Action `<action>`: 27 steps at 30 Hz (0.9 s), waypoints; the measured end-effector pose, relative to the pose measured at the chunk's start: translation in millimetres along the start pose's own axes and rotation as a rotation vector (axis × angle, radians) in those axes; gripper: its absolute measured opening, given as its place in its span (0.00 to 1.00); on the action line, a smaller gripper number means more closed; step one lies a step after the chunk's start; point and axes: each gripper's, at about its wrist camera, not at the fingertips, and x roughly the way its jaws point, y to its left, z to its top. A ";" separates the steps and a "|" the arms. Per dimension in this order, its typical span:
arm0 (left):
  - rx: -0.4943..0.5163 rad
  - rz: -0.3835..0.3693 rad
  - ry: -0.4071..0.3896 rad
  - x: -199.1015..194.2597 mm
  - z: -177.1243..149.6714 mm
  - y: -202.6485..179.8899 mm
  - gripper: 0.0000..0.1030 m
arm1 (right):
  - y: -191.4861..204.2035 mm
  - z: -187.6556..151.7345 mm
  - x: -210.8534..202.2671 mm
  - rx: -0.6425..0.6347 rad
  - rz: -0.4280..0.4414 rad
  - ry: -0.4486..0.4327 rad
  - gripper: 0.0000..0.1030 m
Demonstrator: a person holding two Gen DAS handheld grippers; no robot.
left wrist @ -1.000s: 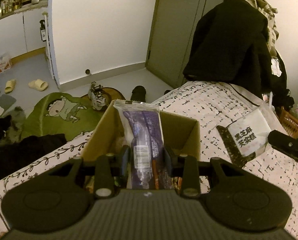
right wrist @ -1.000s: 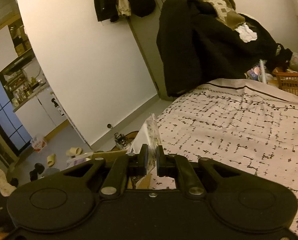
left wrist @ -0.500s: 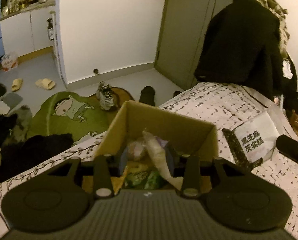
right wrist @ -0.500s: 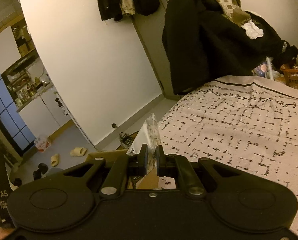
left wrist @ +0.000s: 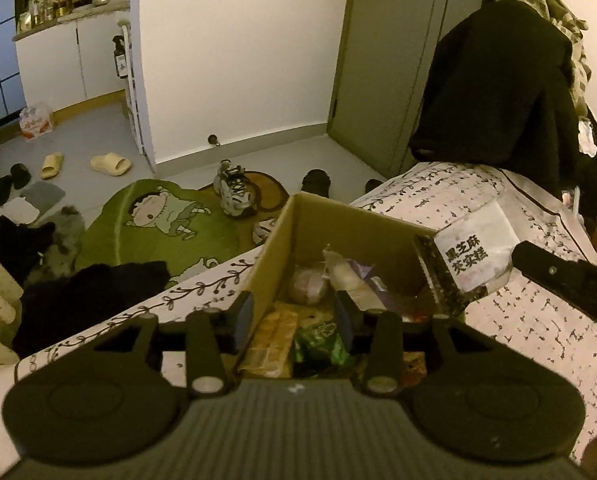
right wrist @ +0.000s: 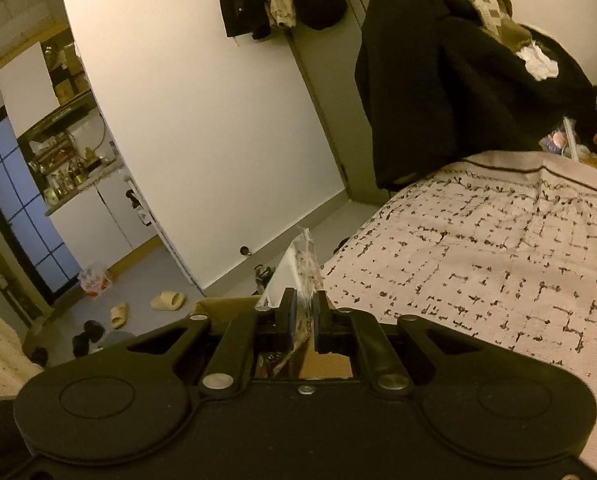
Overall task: Organize snacks
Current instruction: 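Open both tools over the box to drop the purple bag and white packet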
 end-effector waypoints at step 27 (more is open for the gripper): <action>0.015 -0.017 -0.018 -52.7 3.9 30.1 0.77 | 14.2 9.2 -36.3 -0.088 -0.072 0.049 0.57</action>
